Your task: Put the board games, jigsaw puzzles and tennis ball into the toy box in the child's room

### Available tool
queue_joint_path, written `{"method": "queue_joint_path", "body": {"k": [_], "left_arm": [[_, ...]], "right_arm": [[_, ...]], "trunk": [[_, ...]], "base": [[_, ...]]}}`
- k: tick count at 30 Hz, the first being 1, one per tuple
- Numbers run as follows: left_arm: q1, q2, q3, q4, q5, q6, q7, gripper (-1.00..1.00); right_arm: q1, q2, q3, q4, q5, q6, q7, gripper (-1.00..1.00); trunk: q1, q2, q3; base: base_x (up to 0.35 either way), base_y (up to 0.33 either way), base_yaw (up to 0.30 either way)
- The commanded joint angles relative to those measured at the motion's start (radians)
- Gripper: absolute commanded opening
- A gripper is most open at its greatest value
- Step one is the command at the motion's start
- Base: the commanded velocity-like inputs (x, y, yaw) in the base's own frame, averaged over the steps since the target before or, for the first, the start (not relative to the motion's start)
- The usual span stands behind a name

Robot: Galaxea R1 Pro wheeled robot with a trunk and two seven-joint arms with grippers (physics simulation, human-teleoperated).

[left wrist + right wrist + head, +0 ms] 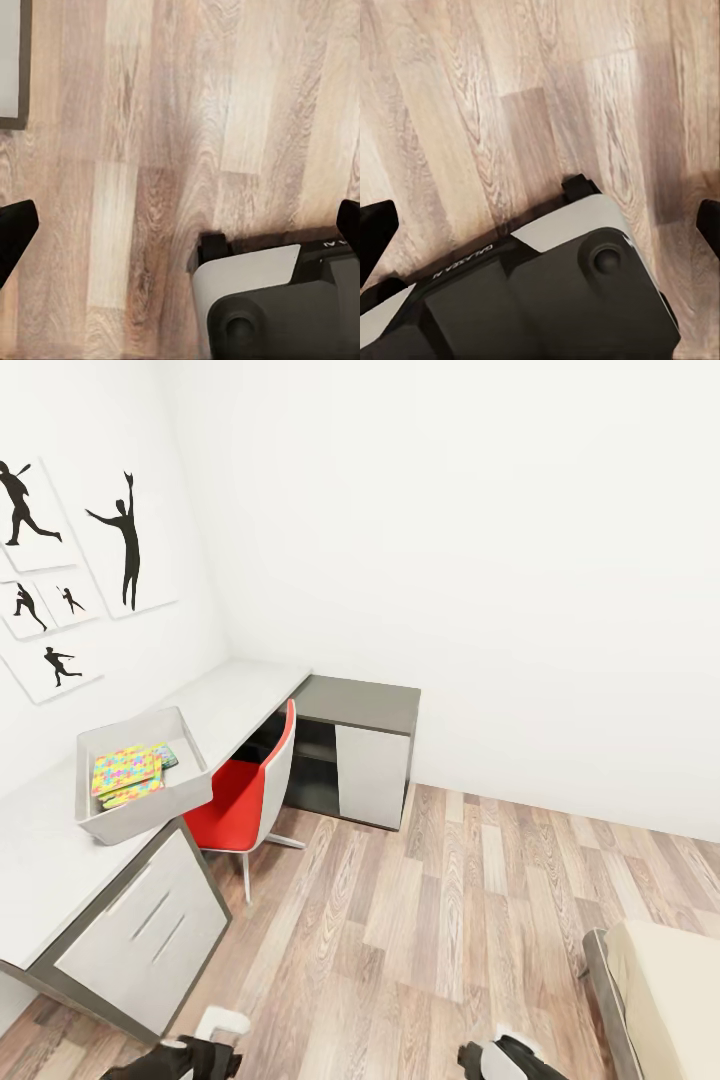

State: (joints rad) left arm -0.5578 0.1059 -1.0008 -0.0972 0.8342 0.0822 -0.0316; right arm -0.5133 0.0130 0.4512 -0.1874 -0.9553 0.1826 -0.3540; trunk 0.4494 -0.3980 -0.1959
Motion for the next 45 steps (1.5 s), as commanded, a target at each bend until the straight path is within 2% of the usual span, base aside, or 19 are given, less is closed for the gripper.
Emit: {"method": "queue_joint_path", "body": {"k": [1,5,11,19,24,27,31,34,45], "left_arm": [[0.011,0.001,-0.004,0.003,0.007,-0.008,-0.001,1.00],[0.097,0.011,-0.006,0.019,0.007,-0.091,0.002,1.00],[0.179,0.019,-0.007,0.069,0.009,-0.183,0.002,1.00],[0.262,0.043,0.003,0.084,0.022,-0.266,0.004,1.00],[0.286,0.049,0.007,0.085,0.051,-0.284,0.004,1.00],[0.290,0.049,0.008,0.085,0.061,-0.286,0.004,1.00],[0.292,0.050,0.010,0.085,0.068,-0.288,0.004,1.00],[0.292,0.050,0.010,0.085,0.068,-0.289,0.004,1.00],[0.292,0.048,0.010,0.080,0.064,-0.282,-0.003,1.00]], "right_arm": [[0.009,0.000,0.013,0.006,-0.004,-0.004,-0.007,1.00],[0.083,0.000,0.049,0.035,-0.003,-0.060,-0.007,1.00],[0.167,-0.004,0.112,0.043,-0.004,-0.148,-0.004,1.00],[0.225,-0.014,0.129,0.054,-0.003,-0.227,-0.002,1.00],[0.235,-0.013,0.138,0.065,0.017,-0.298,0.011,1.00],[0.236,-0.014,0.139,0.067,0.021,-0.309,0.036,1.00],[0.237,-0.014,0.139,0.069,0.021,-0.313,0.123,1.00],[0.237,-0.014,0.139,0.078,0.021,-0.314,0.159,1.00],[0.237,-0.013,0.139,0.087,0.020,-0.320,0.176,1.00]], "trunk": [[0.001,-0.002,-0.002],[0.001,-0.002,-0.002],[0.001,-0.002,-0.002],[0.001,-0.002,-0.002],[0.001,-0.002,-0.002],[0.001,-0.002,-0.002],[0.001,-0.002,-0.002],[0.001,-0.002,-0.002],[0.001,-0.002,-0.002]], "base": [[0.000,0.000,0.000],[0.000,0.000,0.000],[0.000,0.000,0.000],[0.000,0.000,0.000],[0.000,0.000,0.000],[0.000,0.000,0.000],[0.000,0.000,-0.109],[0.000,0.000,-0.235],[0.000,0.001,-0.276]]}}
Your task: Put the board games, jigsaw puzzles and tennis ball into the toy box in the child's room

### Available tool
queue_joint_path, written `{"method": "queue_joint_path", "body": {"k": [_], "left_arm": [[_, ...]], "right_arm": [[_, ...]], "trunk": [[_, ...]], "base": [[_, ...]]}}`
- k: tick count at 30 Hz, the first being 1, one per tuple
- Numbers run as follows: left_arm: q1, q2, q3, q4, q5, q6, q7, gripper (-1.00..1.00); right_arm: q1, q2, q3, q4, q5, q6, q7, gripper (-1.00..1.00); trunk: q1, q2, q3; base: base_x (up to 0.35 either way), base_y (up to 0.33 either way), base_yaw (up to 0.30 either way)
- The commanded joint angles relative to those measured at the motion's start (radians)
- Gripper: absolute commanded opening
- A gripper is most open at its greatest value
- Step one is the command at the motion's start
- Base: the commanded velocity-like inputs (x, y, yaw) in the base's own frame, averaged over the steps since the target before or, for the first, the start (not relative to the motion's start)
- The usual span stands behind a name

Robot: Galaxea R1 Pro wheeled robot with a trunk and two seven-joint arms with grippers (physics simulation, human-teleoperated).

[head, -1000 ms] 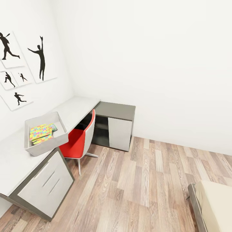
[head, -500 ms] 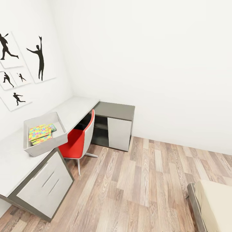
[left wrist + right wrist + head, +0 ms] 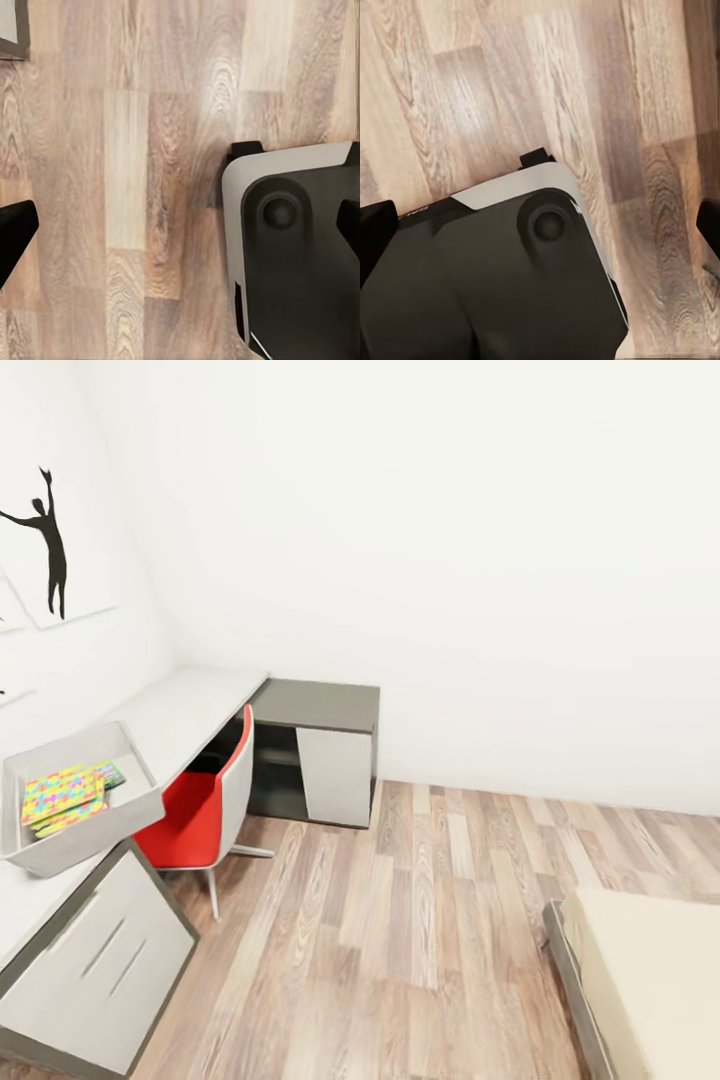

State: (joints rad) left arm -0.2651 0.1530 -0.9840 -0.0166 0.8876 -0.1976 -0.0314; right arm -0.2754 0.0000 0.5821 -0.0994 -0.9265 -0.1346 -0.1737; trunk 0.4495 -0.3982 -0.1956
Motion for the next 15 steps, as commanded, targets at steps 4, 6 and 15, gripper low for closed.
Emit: {"method": "queue_joint_path", "body": {"k": [4,6,15], "left_arm": [[0.000,0.000,-0.007,-0.001,0.011,0.000,-0.008,1.00],[0.000,0.001,-0.007,-0.001,0.013,0.000,-0.010,1.00],[0.000,0.003,-0.005,-0.002,0.016,0.001,-0.025,1.00]], "right_arm": [[-0.001,0.002,0.009,0.000,-0.009,-0.004,-0.004,1.00],[-0.001,0.003,0.010,0.000,-0.008,-0.005,-0.004,1.00],[-0.001,0.007,0.010,0.002,-0.008,-0.009,-0.004,1.00]], "trunk": [[0.001,-0.002,-0.002],[0.001,-0.002,-0.002],[0.001,-0.002,-0.002]], "base": [[0.006,0.081,-0.282],[0.057,0.181,-0.282],[0.136,0.178,-0.253]]}}
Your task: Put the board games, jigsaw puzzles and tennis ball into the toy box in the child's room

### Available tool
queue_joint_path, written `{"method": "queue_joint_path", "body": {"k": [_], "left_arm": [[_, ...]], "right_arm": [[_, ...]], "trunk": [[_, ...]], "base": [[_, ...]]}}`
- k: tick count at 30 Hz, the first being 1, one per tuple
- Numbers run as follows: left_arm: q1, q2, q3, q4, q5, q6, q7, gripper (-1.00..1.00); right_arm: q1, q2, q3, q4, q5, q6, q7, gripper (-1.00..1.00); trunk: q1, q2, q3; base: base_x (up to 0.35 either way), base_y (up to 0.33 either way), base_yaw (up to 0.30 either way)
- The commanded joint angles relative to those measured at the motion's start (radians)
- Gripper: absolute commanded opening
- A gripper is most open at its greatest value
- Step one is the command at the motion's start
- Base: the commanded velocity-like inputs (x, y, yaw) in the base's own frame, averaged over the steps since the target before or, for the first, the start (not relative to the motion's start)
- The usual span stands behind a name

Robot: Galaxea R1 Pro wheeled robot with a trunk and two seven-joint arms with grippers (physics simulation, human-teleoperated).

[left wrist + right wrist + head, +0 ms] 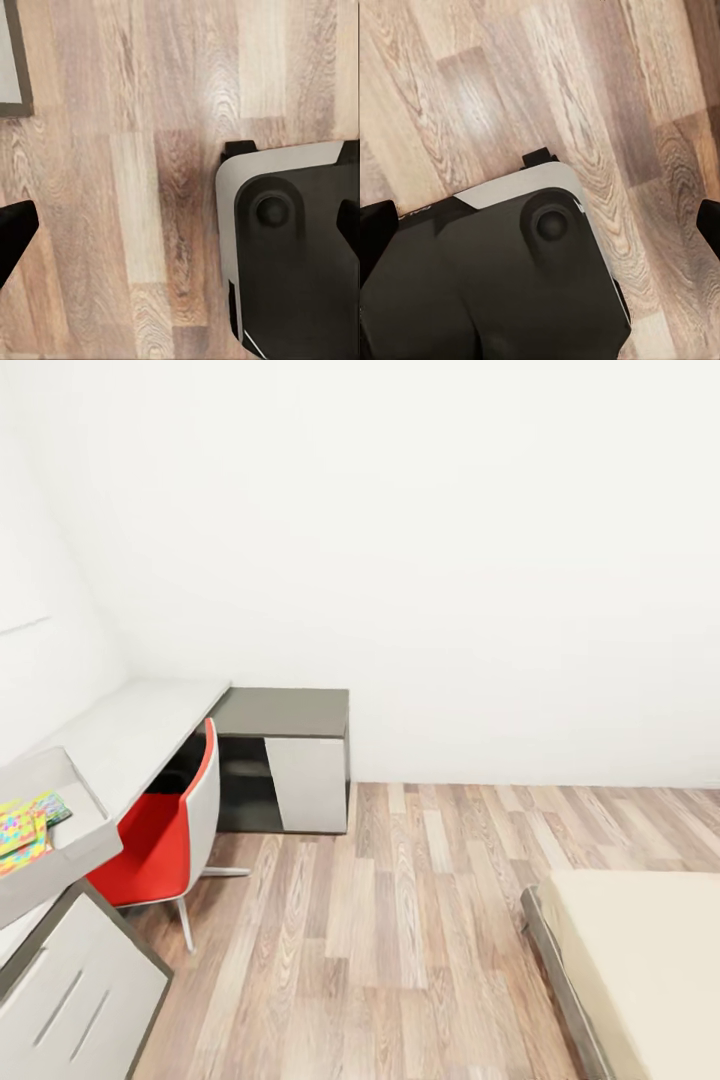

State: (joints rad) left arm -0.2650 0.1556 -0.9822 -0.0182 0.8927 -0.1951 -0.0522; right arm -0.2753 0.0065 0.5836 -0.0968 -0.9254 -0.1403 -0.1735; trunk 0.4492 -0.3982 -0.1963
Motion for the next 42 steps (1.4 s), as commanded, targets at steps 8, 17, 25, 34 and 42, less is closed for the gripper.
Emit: {"method": "queue_joint_path", "body": {"k": [8,17,25,34,42], "left_arm": [[-0.002,-0.001,0.025,0.000,0.009,0.010,-0.142,1.00],[-0.002,-0.010,0.026,-0.001,0.005,0.006,-0.123,1.00],[-0.002,-0.011,0.025,0.000,-0.001,0.008,-0.102,1.00],[-0.002,-0.024,0.021,-0.001,0.001,0.008,-0.100,1.00],[-0.001,-0.060,0.019,-0.003,-0.001,0.007,-0.101,1.00]], "right_arm": [[0.000,0.005,0.009,0.013,-0.008,-0.038,-0.006,1.00],[0.000,0.006,0.008,0.051,-0.008,-0.074,-0.006,1.00],[-0.001,0.008,0.006,0.051,-0.012,-0.077,-0.008,1.00],[0.005,-0.004,0.003,0.065,-0.013,-0.074,-0.010,1.00],[0.057,-0.003,0.004,0.078,-0.013,-0.075,-0.010,1.00]], "trunk": [[0.001,-0.002,-0.002],[0.001,-0.002,-0.002],[0.001,-0.002,-0.002],[0.001,-0.002,-0.002],[0.001,-0.002,-0.002]], "base": [[0.076,0.042,-0.039],[0.005,0.002,-0.002],[0.000,0.000,0.000],[0.000,0.000,0.000],[0.000,0.000,0.000]]}}
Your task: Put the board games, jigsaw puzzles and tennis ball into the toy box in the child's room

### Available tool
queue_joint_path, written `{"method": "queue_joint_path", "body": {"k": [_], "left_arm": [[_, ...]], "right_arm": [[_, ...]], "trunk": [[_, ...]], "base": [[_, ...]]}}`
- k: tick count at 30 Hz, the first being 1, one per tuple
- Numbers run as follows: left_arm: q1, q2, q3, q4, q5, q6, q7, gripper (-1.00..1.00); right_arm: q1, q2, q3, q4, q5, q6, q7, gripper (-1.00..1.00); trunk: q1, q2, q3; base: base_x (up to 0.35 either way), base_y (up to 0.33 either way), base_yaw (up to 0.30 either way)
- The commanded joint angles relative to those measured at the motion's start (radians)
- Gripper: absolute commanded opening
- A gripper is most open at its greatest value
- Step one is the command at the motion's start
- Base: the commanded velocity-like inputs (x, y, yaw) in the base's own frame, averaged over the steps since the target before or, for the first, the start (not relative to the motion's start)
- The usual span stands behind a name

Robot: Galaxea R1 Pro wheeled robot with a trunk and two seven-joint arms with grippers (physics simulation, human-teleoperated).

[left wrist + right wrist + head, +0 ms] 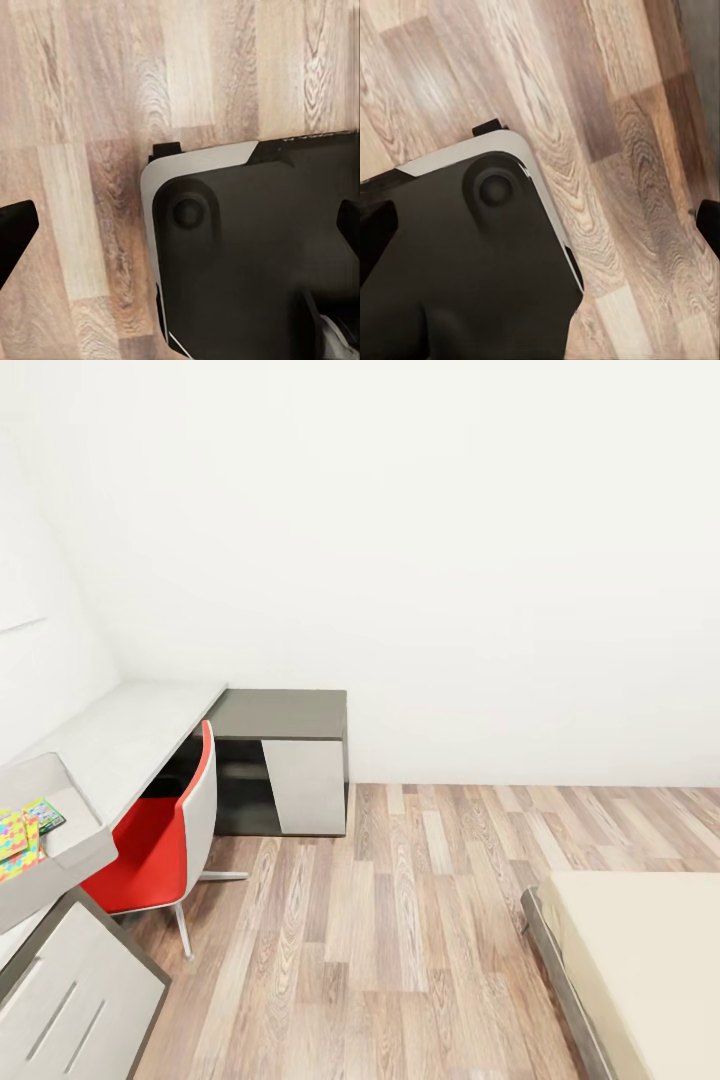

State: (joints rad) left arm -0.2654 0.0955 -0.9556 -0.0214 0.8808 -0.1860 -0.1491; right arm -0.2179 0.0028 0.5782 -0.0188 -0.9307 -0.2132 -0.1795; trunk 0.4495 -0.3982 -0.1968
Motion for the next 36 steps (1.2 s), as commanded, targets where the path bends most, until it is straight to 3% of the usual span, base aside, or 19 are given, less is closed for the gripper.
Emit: {"method": "queue_joint_path", "body": {"k": [1,8,36], "left_arm": [[0.000,-0.003,-0.008,0.000,0.011,-0.002,-0.004,1.00],[-0.001,-0.016,-0.007,0.000,0.011,-0.001,-0.004,1.00],[-0.001,-0.018,-0.008,0.000,0.010,-0.001,-0.004,1.00]], "right_arm": [[0.003,0.001,0.009,0.000,-0.008,-0.002,-0.004,1.00],[0.013,0.001,0.008,0.000,-0.007,-0.003,-0.004,1.00],[0.014,-0.002,0.008,0.000,-0.007,-0.003,-0.004,1.00]], "trunk": [[0.001,-0.002,-0.002],[0.001,-0.002,-0.002],[0.001,-0.002,-0.002]], "base": [[0.000,0.000,0.000],[0.000,0.000,0.000],[0.000,0.000,0.000]]}}
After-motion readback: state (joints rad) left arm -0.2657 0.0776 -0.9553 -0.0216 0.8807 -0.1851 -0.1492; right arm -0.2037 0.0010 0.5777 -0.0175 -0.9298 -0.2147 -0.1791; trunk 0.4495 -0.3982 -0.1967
